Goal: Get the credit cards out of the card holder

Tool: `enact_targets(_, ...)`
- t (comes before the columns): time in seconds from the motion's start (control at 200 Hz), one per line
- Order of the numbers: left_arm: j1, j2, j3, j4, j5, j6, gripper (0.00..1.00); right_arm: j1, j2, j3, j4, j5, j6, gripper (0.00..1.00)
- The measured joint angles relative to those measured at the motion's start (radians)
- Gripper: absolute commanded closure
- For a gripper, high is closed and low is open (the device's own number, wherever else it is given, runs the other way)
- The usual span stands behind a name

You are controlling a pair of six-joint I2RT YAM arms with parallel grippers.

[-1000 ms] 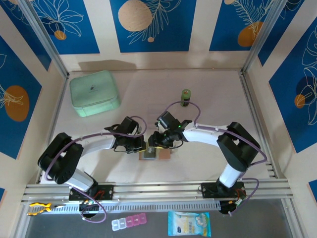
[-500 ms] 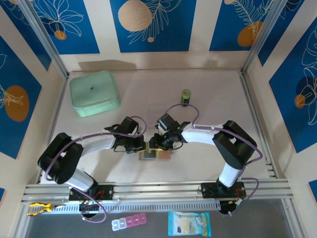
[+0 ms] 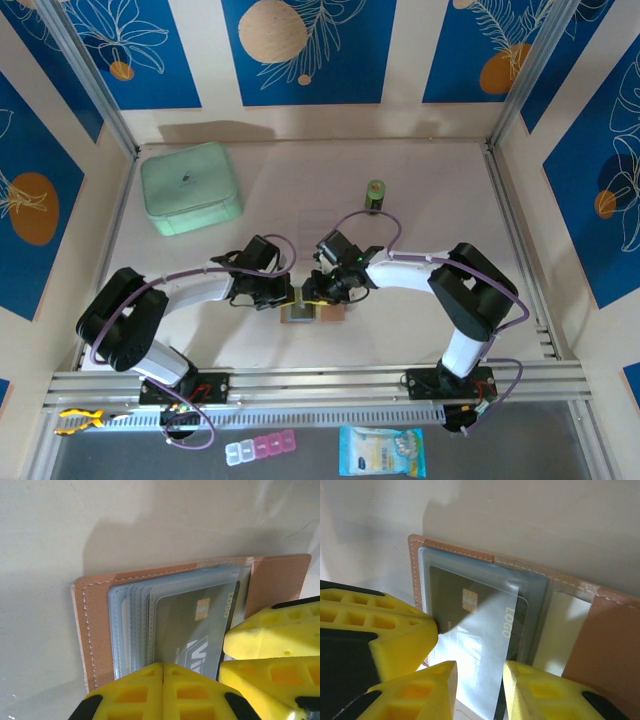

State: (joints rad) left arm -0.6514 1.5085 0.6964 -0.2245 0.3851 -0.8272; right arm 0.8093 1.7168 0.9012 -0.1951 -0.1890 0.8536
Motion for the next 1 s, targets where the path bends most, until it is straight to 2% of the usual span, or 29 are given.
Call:
enact_targets(0.265,0.0,-0.005,-0.008,0.007,0.003,-0.001,1.0,0.001,-0.005,0.003,-0.069,0.058,-0.023,0.66)
enact_targets(0.495,0.0,-0.046,-0.023,0.004,0.003,-0.011,0.99,-0.005,-0.074,0.002,-0.09,0.065,-0.038,0.64)
enact_targets(0.8,0.0,-0.063,0.012,-0.046,-0.028,0.0,1.0,-0.024,-0.111,-0.035,-0.029,0.001,-0.028,0.6)
enact_targets(1.0,0.0,-0.005,0.008,-0.039,-0.026,-0.001,1.0,-0.024,-0.106,-0.047,0.022,-0.039,-0.012,0.62)
